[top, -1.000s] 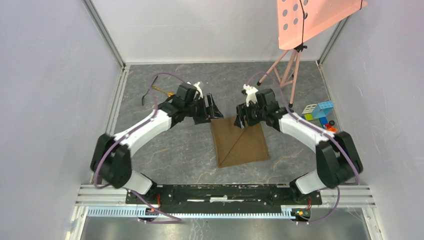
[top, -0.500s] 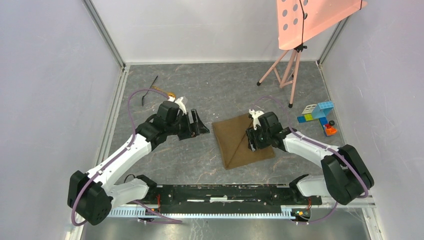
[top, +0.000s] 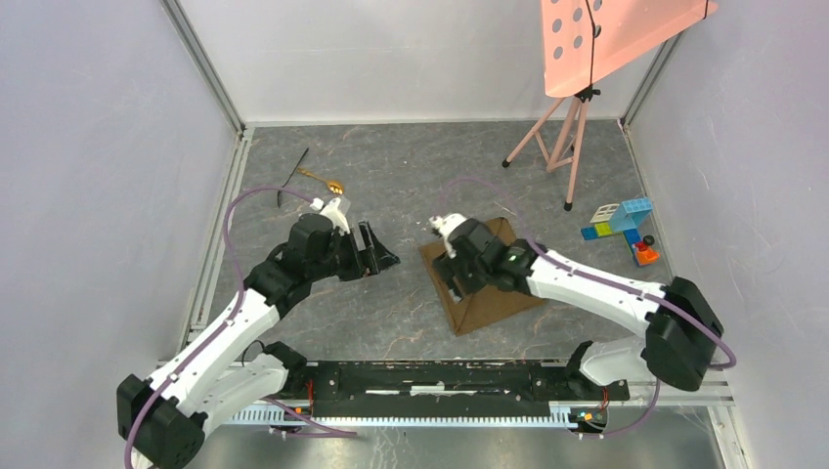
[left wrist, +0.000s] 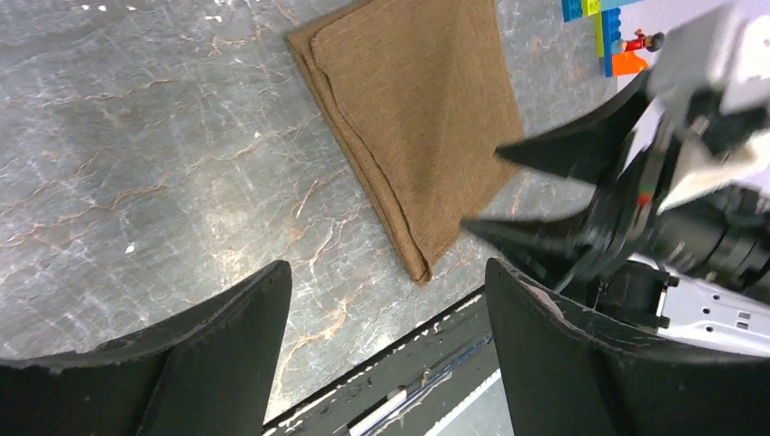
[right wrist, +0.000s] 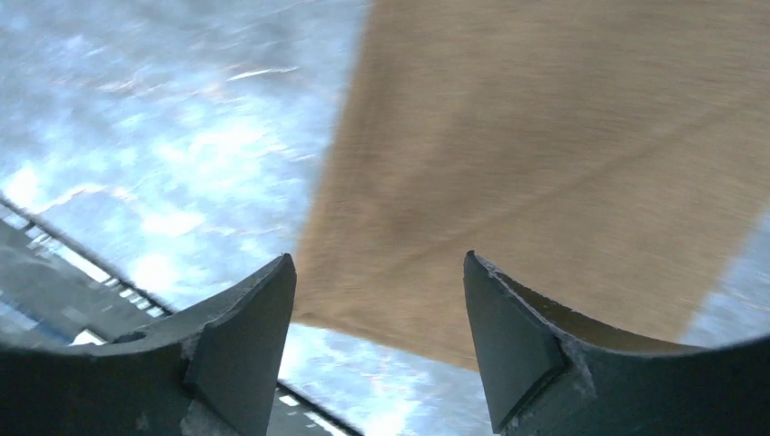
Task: Fold the napkin into a case and place the utensils inside
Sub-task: Move the upper triangle-folded napkin to the center of the board, then pick up the upper triangle-folded napkin from the center of the board.
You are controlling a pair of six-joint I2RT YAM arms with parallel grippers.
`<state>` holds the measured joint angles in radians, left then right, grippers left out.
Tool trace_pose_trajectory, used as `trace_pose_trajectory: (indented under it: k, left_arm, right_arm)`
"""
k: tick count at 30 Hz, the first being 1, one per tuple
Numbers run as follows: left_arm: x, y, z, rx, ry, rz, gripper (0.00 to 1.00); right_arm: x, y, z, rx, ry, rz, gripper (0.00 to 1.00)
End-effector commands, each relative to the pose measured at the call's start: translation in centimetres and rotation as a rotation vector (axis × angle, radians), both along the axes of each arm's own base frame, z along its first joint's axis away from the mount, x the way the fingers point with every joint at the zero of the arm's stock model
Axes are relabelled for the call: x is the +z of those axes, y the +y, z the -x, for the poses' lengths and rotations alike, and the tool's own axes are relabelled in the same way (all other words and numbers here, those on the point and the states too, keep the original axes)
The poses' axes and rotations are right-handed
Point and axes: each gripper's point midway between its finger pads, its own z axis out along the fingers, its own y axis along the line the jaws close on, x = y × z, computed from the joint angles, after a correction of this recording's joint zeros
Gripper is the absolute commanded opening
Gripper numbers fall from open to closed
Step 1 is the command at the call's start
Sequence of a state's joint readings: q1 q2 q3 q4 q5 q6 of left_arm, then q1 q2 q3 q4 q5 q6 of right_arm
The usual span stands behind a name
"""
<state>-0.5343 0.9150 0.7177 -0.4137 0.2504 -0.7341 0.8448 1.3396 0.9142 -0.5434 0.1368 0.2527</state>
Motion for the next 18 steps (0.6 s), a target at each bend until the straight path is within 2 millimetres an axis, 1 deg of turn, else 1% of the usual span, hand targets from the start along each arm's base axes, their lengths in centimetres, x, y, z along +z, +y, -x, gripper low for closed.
trace_pose_trajectory:
  k: [1,5,7,12,18]
  left_arm:
    - [-0.1,1.8,-0.4,0.109,-0.050,-0.005,0.85]
    - [-0.2,2.0,0.3,0.108,-0.057,0.006,0.86]
    - [-0.5,2.2,0.5,0.101,-0.050,-0.003,0.85]
    - [-1.1,2.4,0.9,0.103,-0.044,-0.004,0.85]
    - [-0.9,2.4,0.9,0.100,-0.050,-0.005,0.85]
  right_arm:
    - [-1.5,4.4,4.9,0.069,0.143,-0.013,0.72]
    - [-1.7,6.2,5.6,0.104,0.133,0.050,0.61]
    - [-2.1,6.6,5.8,0.115,0.137,0.077,0.59]
    - [-3.7,6.5,6.4,0.131,0.155,0.130,0.55]
    - [-4.6,6.2,6.6,0.127,0.162,0.156,0.49]
